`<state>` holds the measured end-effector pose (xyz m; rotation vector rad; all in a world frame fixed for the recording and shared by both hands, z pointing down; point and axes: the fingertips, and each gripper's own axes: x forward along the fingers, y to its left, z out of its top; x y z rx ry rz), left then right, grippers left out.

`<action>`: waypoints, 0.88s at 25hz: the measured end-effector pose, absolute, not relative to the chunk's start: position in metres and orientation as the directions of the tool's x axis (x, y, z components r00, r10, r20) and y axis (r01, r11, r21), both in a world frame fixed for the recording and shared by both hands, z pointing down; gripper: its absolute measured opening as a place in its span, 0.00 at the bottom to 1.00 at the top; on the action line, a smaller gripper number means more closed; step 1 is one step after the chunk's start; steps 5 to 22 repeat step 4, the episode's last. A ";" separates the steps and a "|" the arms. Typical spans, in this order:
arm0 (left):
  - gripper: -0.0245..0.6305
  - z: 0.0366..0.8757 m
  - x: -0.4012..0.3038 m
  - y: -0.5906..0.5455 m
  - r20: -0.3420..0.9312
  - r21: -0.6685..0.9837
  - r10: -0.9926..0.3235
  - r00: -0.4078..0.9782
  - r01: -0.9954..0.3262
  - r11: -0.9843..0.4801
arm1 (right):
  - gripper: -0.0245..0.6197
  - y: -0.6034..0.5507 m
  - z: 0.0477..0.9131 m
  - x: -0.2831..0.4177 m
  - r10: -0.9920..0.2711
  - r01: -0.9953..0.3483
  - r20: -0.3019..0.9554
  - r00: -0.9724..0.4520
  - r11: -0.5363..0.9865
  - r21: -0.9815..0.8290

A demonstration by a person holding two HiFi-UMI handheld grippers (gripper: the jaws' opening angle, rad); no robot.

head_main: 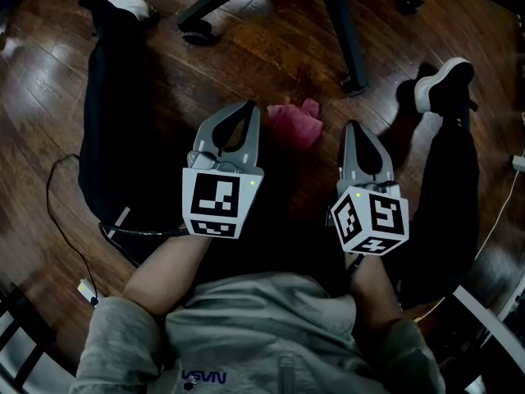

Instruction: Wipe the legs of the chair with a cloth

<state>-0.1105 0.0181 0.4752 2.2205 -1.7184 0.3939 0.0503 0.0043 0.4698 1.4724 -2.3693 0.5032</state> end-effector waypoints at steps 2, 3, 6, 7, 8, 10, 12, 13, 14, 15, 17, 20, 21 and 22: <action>0.05 0.477 -0.108 0.017 0.396 0.073 -0.883 0.250 -0.968 -0.241 | 0.04 0.003 0.472 0.050 -0.792 -0.901 0.435 -0.428 0.413 -0.134; 0.05 0.477 -0.107 0.016 0.397 0.074 -0.882 0.252 -0.967 -0.243 | 0.03 0.002 0.472 0.051 -0.791 -0.901 0.437 -0.428 0.413 -0.134; 0.05 0.478 -0.106 0.015 0.397 0.075 -0.882 0.255 -0.966 -0.246 | 0.04 0.002 0.473 0.051 -0.790 -0.901 0.438 -0.428 0.414 -0.134; 0.05 0.478 -0.106 0.015 0.397 0.075 -0.882 0.255 -0.966 -0.246 | 0.04 0.002 0.473 0.051 -0.790 -0.901 0.438 -0.428 0.414 -0.134; 0.05 0.478 -0.106 0.015 0.397 0.075 -0.882 0.255 -0.966 -0.246 | 0.04 0.002 0.473 0.051 -0.790 -0.901 0.438 -0.428 0.414 -0.134; 0.05 0.478 -0.106 0.015 0.397 0.075 -0.882 0.255 -0.966 -0.246 | 0.04 0.002 0.473 0.051 -0.790 -0.901 0.438 -0.428 0.414 -0.134; 0.05 0.478 -0.106 0.015 0.397 0.075 -0.882 0.255 -0.966 -0.246 | 0.04 0.002 0.473 0.051 -0.790 -0.901 0.438 -0.428 0.414 -0.134; 0.05 0.478 -0.106 0.015 0.397 0.075 -0.882 0.255 -0.966 -0.246 | 0.04 0.002 0.473 0.051 -0.790 -0.901 0.438 -0.428 0.414 -0.134; 0.05 0.478 -0.106 0.015 0.397 0.075 -0.882 0.255 -0.966 -0.246 | 0.04 0.002 0.473 0.051 -0.790 -0.901 0.438 -0.428 0.414 -0.134; 0.05 0.478 -0.106 0.015 0.397 0.075 -0.882 0.255 -0.966 -0.246 | 0.04 0.002 0.473 0.051 -0.790 -0.901 0.438 -0.428 0.414 -0.134; 0.05 0.478 -0.106 0.015 0.397 0.075 -0.882 0.255 -0.966 -0.246 | 0.04 0.002 0.473 0.051 -0.790 -0.901 0.438 -0.428 0.414 -0.134; 0.05 0.478 -0.106 0.015 0.397 0.075 -0.882 0.255 -0.966 -0.246 | 0.04 0.002 0.473 0.051 -0.790 -0.901 0.438 -0.428 0.414 -0.134; 0.05 0.478 -0.106 0.015 0.397 0.075 -0.882 0.255 -0.966 -0.246 | 0.04 0.002 0.473 0.051 -0.790 -0.901 0.438 -0.428 0.414 -0.134; 0.05 0.478 -0.106 0.015 0.397 0.075 -0.882 0.255 -0.966 -0.246 | 0.04 0.002 0.473 0.051 -0.790 -0.901 0.438 -0.428 0.414 -0.134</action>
